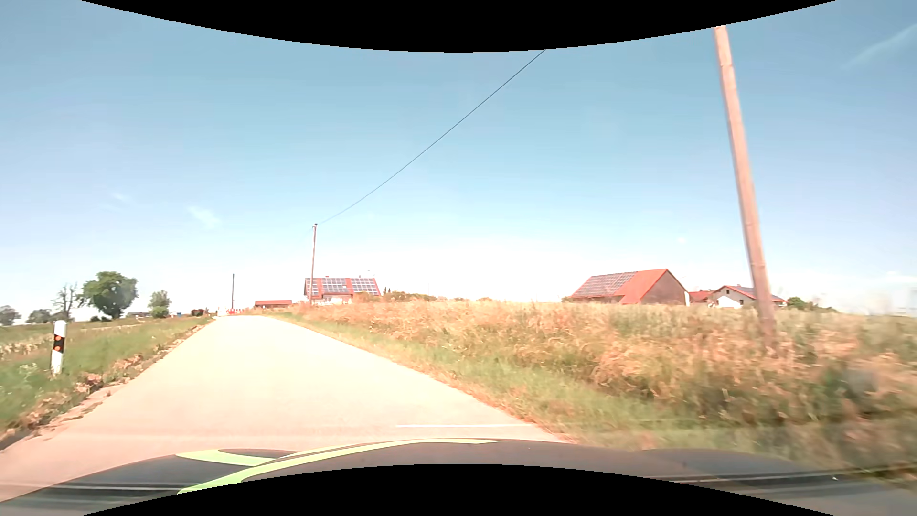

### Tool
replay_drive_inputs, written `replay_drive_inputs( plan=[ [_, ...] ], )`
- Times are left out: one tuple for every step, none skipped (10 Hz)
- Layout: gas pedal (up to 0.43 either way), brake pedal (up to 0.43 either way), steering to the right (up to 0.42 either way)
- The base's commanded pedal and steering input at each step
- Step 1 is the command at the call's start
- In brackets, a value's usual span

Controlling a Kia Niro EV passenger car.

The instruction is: Follow the waypoints while adhering to traffic rules and regulations

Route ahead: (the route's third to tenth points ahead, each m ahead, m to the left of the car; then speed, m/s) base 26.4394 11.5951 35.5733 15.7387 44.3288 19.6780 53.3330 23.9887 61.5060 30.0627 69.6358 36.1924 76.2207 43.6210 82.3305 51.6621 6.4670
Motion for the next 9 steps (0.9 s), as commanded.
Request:
replay_drive_inputs(
  plan=[
    [0.260,0.000,-0.249],
    [0.268,0.000,-0.234],
    [0.280,0.000,-0.229],
    [0.280,0.000,-0.230],
    [0.287,0.000,-0.228],
    [0.299,0.000,-0.223],
    [0.311,0.000,-0.211],
    [0.311,0.000,-0.195],
    [0.311,0.000,-0.176]
  ],
)
